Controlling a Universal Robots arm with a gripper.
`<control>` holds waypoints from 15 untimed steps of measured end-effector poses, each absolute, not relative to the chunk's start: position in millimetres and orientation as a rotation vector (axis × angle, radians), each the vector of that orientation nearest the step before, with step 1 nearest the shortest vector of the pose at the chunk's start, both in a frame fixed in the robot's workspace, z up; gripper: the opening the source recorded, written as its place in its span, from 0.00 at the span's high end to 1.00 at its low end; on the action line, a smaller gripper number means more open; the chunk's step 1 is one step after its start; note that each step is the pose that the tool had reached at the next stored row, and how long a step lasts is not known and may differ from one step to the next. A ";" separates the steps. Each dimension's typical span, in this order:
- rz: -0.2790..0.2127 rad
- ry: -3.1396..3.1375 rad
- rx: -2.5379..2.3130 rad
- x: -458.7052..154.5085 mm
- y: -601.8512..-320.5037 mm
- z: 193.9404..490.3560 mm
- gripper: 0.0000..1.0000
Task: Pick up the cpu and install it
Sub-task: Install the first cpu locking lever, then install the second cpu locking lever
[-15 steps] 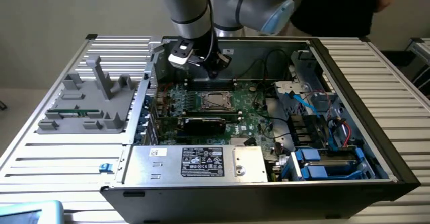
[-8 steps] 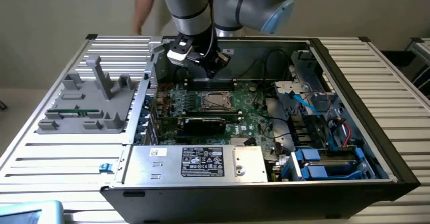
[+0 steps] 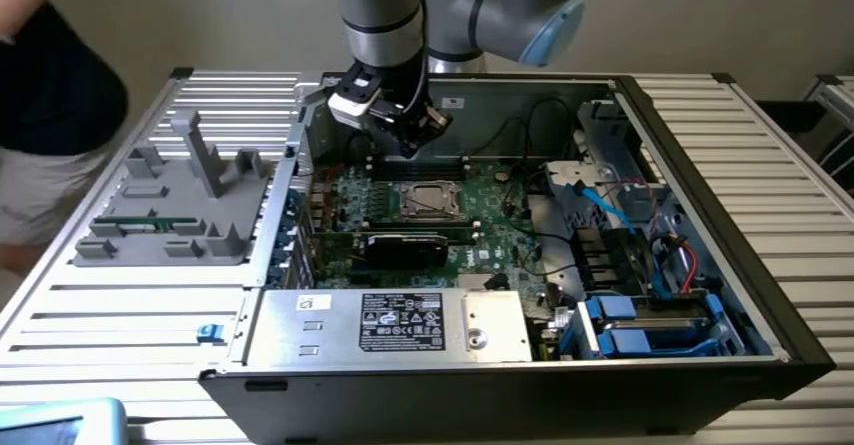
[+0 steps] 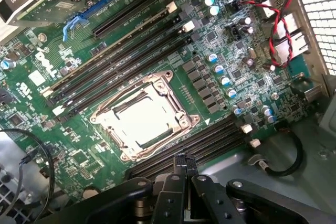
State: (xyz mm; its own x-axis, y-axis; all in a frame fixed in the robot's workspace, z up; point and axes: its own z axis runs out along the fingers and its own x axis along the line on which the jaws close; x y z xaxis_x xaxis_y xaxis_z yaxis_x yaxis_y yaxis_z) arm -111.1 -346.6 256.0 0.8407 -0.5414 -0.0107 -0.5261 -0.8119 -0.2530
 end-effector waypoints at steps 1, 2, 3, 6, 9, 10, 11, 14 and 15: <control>-0.087 0.819 -2.775 -110.9 -346.6 256.1 0.89; -0.086 0.819 -2.775 -110.9 -346.6 256.1 0.89; -0.086 0.819 -2.775 -110.9 -346.6 256.1 0.89; -0.085 0.819 -2.775 -110.9 -346.6 256.1 0.89; -0.085 0.819 -2.775 -110.9 -346.6 256.1 0.89; -0.085 0.819 -2.775 -110.9 -346.6 256.1 0.89; -0.084 0.819 -2.775 -110.9 -346.6 256.1 0.89; -0.084 0.819 -2.775 -110.9 -346.6 256.1 0.89; -0.084 0.819 -2.775 -110.9 -346.6 256.1 0.89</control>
